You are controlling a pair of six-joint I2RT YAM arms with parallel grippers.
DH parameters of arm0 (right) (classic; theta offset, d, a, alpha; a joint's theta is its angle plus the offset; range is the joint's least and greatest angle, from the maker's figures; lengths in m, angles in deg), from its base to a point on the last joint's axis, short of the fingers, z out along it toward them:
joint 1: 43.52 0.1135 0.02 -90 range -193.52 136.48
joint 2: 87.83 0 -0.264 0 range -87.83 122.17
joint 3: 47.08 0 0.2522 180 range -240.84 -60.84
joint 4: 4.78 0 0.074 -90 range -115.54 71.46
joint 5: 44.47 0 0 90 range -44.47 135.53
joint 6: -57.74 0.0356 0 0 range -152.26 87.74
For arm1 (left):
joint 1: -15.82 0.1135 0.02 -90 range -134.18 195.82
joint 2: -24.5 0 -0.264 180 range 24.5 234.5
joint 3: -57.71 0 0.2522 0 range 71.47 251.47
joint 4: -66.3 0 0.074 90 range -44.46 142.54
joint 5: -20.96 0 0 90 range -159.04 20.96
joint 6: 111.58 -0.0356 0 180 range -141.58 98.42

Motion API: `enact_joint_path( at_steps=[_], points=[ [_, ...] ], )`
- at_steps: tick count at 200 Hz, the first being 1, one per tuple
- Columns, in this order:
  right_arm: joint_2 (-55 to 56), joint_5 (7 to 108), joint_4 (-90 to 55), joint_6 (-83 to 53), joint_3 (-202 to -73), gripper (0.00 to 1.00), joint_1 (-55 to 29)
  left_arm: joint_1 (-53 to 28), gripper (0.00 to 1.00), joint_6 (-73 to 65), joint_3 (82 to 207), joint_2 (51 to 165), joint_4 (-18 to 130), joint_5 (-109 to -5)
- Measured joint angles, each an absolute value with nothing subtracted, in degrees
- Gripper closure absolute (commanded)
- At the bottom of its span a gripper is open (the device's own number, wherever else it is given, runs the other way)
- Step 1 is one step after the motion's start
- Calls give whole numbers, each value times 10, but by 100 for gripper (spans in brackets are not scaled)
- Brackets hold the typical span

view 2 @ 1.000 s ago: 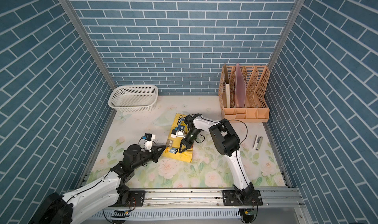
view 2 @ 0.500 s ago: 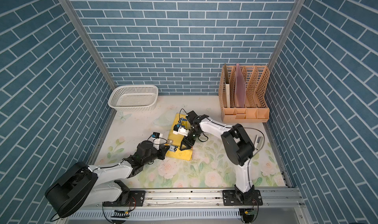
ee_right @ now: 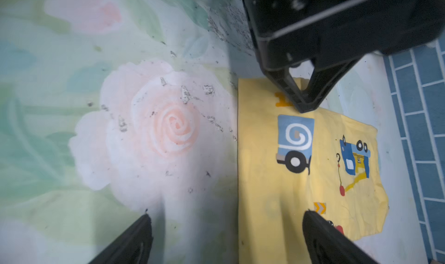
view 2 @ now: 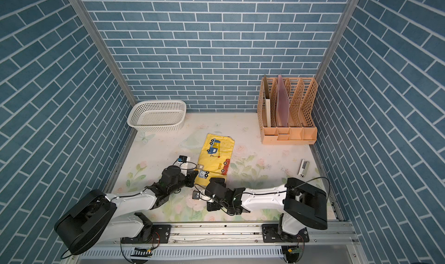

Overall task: Roll up the pillowcase
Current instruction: Roll the pillowcase at the center of the board.

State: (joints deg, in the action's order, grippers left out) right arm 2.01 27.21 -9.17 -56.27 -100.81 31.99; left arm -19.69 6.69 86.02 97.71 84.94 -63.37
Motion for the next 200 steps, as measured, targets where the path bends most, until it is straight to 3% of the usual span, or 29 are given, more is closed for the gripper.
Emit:
enact_joint_path(
  at_steps=[36, 69, 100, 127, 192, 200],
  points=[
    [90, 208, -34, -572, -1032, 9, 318, -197, 100, 67, 860, 973, 846, -636],
    [144, 195, -11, -593, -1070, 50, 312, -192, 100, 66, 860, 967, 835, -655],
    [164, 210, 0, -597, -1084, 73, 306, -188, 100, 67, 858, 961, 819, -679],
    [153, 248, -15, -595, -1094, 100, 298, -187, 100, 71, 856, 927, 802, -696],
    [52, 417, -152, -560, -1109, 100, 182, -151, 100, 86, 856, 853, 790, -699],
    [48, 425, -160, -557, -1108, 82, 175, -150, 100, 86, 856, 853, 789, -698]
  ],
)
